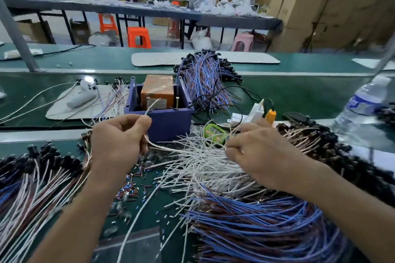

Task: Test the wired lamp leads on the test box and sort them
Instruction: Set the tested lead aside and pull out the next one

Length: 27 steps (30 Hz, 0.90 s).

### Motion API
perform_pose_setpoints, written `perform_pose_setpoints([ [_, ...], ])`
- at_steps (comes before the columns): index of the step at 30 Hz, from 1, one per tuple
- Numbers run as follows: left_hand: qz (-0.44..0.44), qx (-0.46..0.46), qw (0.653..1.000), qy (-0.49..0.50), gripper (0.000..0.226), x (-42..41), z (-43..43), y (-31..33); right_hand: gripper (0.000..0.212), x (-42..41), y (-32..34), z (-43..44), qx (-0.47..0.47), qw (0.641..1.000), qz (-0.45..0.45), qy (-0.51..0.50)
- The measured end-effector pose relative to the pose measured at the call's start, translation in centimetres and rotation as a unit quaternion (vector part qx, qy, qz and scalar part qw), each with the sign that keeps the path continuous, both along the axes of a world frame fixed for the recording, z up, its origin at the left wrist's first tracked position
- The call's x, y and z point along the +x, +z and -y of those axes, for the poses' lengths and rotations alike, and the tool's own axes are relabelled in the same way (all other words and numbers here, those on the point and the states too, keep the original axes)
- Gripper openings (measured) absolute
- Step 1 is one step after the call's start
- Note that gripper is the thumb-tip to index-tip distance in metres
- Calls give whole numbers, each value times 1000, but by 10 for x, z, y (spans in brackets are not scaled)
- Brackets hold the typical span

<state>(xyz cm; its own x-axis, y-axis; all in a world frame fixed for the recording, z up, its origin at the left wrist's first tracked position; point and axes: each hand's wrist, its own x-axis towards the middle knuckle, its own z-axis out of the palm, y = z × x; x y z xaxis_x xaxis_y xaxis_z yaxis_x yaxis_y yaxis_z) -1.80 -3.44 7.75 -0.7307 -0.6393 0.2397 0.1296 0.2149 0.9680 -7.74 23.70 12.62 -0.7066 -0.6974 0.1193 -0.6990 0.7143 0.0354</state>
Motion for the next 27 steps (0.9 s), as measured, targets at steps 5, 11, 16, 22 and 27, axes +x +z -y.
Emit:
perform_pose_setpoints([
  [5,103,-127,986,24,24,3,-5,-7,40,13,12,-37,0,1000,22,-20],
  [11,201,-198,958,-51,37,-1,-36,-15,18,-8,47,-70,21,986,-161,-18],
  [16,238,-226,943,-46,52,-13,-62,-24,20,-24,35,-79,72,955,-286,5],
  [22,290,-230,926,-75,59,-13,-54,-49,49,-6,-58,-79,21,998,-33,-50],
  [27,300,-225,925,-69,52,-15,-43,-58,63,-11,-70,-82,-176,976,43,-122],
])
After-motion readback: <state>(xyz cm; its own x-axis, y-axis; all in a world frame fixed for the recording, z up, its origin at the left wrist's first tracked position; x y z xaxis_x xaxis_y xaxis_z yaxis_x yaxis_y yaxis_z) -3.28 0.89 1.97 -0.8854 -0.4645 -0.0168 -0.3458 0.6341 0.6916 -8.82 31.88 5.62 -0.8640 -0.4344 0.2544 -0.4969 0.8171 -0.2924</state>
